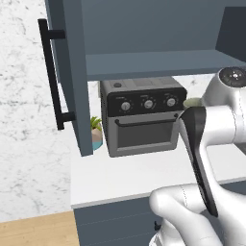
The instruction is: Gather all objects into one cabinet and sort the glasses and bowls to opposite sides.
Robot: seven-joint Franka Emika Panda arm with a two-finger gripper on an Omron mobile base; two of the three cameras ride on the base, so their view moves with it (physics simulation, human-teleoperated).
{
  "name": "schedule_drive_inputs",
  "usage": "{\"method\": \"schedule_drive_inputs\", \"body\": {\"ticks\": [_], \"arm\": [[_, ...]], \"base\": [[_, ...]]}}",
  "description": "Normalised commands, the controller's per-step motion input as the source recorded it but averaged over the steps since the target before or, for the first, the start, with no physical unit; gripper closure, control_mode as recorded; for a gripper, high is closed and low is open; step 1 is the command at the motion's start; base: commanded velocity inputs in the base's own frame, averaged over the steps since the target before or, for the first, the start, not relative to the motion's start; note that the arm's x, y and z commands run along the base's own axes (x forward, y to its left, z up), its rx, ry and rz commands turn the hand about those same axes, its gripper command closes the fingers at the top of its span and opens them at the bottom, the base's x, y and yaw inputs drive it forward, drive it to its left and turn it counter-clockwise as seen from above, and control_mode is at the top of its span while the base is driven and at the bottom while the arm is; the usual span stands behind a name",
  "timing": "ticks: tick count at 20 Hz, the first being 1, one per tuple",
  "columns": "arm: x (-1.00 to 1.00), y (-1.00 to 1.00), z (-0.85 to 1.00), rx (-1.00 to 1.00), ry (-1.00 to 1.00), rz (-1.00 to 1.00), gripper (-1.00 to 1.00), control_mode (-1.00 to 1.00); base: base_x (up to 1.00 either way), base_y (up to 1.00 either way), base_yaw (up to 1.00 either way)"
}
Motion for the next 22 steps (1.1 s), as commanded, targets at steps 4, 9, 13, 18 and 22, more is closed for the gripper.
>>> {"method": "schedule_drive_inputs", "body": {"ticks": [4,9,13,18,22], "arm": [[0.00,0.02,0.00,0.01,-0.01,0.00,1.00,-1.00],[0.00,0.06,-0.02,0.00,0.00,0.00,1.00,-1.00],[0.00,0.15,-0.06,0.01,0.02,0.00,1.00,-1.00],[0.00,0.15,-0.06,0.02,0.01,0.00,1.00,-1.00],[0.00,0.11,-0.06,0.02,0.02,0.00,1.00,-1.00]], "base": [[0.00,0.00,0.00],[0.00,0.00,0.00],[0.00,0.00,0.00],[0.00,0.00,0.00],[0.00,0.00,0.00]]}}
